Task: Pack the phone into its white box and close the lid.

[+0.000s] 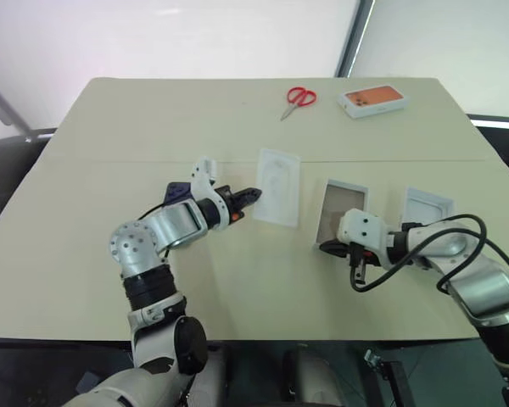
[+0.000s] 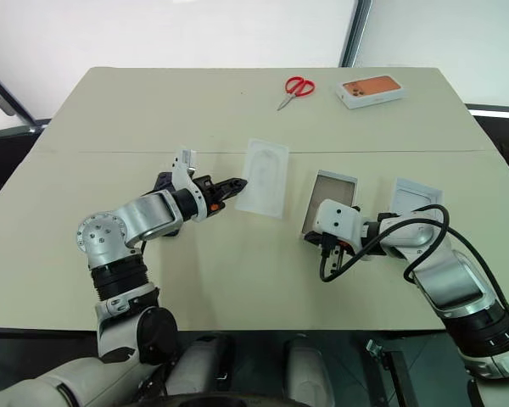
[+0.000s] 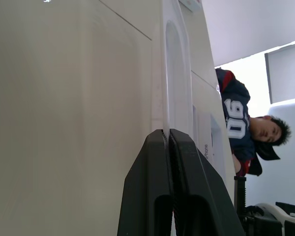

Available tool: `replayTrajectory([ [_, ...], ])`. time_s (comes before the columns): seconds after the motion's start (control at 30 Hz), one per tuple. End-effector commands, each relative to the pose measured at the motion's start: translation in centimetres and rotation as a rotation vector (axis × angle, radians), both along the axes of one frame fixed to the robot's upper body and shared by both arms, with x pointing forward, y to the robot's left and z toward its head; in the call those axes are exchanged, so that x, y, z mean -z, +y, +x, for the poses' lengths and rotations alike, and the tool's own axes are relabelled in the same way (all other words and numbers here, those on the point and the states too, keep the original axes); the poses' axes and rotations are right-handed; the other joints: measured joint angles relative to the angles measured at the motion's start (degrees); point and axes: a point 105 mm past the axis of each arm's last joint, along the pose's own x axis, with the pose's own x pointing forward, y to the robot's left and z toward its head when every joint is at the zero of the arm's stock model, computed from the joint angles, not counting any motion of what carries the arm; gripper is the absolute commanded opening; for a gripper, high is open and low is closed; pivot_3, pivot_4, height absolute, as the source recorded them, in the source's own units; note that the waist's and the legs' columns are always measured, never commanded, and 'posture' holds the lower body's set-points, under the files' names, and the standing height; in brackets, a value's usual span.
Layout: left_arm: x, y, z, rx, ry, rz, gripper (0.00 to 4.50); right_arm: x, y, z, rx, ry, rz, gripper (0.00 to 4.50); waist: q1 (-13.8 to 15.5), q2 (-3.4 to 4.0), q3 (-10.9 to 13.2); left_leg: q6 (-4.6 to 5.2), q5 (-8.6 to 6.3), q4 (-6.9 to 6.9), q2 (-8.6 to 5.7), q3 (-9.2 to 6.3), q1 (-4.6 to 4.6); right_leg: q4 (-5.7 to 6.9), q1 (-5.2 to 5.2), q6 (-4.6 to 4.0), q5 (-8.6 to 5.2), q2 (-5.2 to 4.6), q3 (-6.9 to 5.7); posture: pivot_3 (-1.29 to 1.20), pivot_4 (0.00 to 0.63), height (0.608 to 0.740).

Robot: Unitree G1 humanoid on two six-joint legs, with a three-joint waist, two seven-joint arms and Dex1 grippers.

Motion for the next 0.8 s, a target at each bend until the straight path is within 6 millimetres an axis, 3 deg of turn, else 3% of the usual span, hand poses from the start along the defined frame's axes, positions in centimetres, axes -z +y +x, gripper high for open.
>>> replayTrajectory([
  [0.03,-1.4,-0.1,-0.1,0.010,-0.054,-0.017,0.00,-1.1,0.5,-0.3,-0.016,0.003,0.051,0.56,0.02,0.00,0.00,0.00,0.00,0.00,-0.01,0.00,0.00,0.00,0.00,0.00,0.00,-0.01,0.00,0.00,0.150,0.697],
  [0.07,-1.3,0.0,-0.1,0.010,-0.054,-0.014,0.00,-1.3,0.4,-0.3,-0.015,-0.002,0.056,0.86,0.02,0.00,0.00,0.00,0.00,0.00,-0.02,0.00,-0.01,-0.01,0.01,0.00,0.00,-0.02,0.00,0.00,0.150,0.697],
  [0.17,-1.0,0.2,-0.3,0.026,-0.053,0.009,0.00,-1.7,-0.3,0.4,0.029,-0.045,0.049,2.46,0.02,0.00,0.00,0.00,0.00,0.01,-0.02,-0.01,-0.01,-0.01,0.01,0.00,0.00,-0.01,0.00,0.00,0.150,0.697],
  [0.2,-0.9,0.1,-0.4,0.039,-0.053,0.019,0.00,-1.7,-0.5,0.3,0.034,-0.036,0.049,2.81,0.02,0.00,0.00,0.00,0.00,0.00,-0.02,-0.01,-0.01,-0.01,0.01,0.00,0.00,-0.01,0.00,0.00,0.150,0.697],
  [0.43,-0.3,0.1,-0.9,0.077,-0.052,0.044,0.00,-0.9,-1.4,-0.2,0.057,-0.002,0.044,2.81,0.02,0.00,0.00,0.00,0.00,0.00,-0.02,-0.01,-0.01,-0.01,0.01,0.00,0.00,-0.01,0.00,0.00,0.150,0.697],
  [0.57,0.9,0.4,-1.6,0.122,-0.040,0.087,0.00,0.7,-2.1,-0.3,0.109,0.046,0.041,2.81,-0.08,0.01,0.00,0.00,0.00,-0.01,-0.01,-0.01,0.00,0.00,0.00,0.00,0.00,0.00,0.00,0.00,0.150,0.697],
  [0.67,1.1,0.6,-1.8,0.133,-0.040,0.081,0.00,1.1,-2.0,-0.2,0.121,0.053,0.038,1.95,-0.08,0.01,0.00,0.00,0.00,0.00,-0.01,-0.01,0.00,0.00,0.00,0.00,0.00,-0.01,0.01,0.00,0.150,0.697],
  [0.8,1.2,0.9,-1.8,0.126,-0.039,0.075,0.00,0.8,-1.5,-0.2,0.104,0.052,0.043,0.02,0.00,0.01,-0.01,0.00,0.00,0.00,-0.01,-0.01,0.00,0.00,0.01,0.00,0.00,-0.01,0.00,0.00,0.150,0.697],
])
